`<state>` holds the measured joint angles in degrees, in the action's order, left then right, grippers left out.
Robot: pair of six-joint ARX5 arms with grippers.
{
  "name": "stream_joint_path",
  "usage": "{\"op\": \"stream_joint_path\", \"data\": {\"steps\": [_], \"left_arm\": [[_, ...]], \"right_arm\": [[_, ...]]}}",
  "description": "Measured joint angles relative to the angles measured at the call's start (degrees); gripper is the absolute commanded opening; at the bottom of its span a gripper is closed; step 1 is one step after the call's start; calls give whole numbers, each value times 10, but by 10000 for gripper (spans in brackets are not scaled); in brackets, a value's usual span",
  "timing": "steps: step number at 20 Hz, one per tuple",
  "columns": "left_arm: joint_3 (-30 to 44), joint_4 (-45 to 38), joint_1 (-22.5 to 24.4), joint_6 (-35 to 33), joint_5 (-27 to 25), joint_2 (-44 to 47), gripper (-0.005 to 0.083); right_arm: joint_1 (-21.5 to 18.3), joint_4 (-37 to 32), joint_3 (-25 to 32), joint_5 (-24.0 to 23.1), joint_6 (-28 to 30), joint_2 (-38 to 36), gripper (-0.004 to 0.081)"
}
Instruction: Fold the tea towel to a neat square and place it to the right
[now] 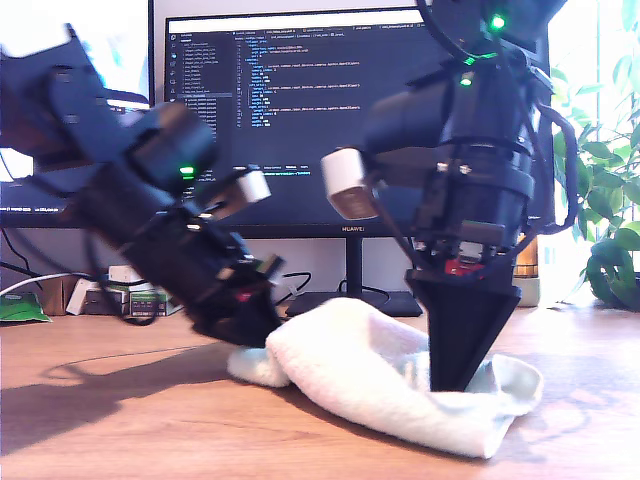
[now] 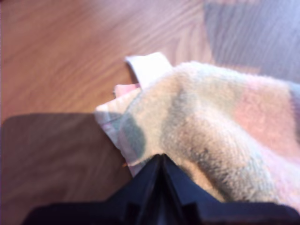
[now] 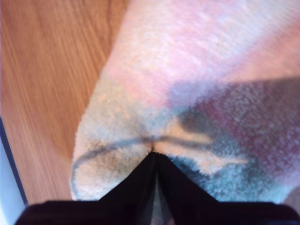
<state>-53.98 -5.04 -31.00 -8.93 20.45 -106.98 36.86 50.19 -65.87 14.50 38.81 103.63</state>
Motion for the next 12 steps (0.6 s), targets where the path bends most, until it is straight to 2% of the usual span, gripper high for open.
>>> {"op": "stream_joint_path", "data": {"steps": [3,7,12], "left_arm": [[-20,16,0,-26,-5,-8,-19],[-47,37,-5,-36,-10,-18,-19],[-47,35,-13,-57,-12,-19,-19]], "right_arm": [[16,-5,4,26,-18,1,-11],[59,-34,9,59,-31,4,-11],[83,-85,12,64,-91,5,-11]]}}
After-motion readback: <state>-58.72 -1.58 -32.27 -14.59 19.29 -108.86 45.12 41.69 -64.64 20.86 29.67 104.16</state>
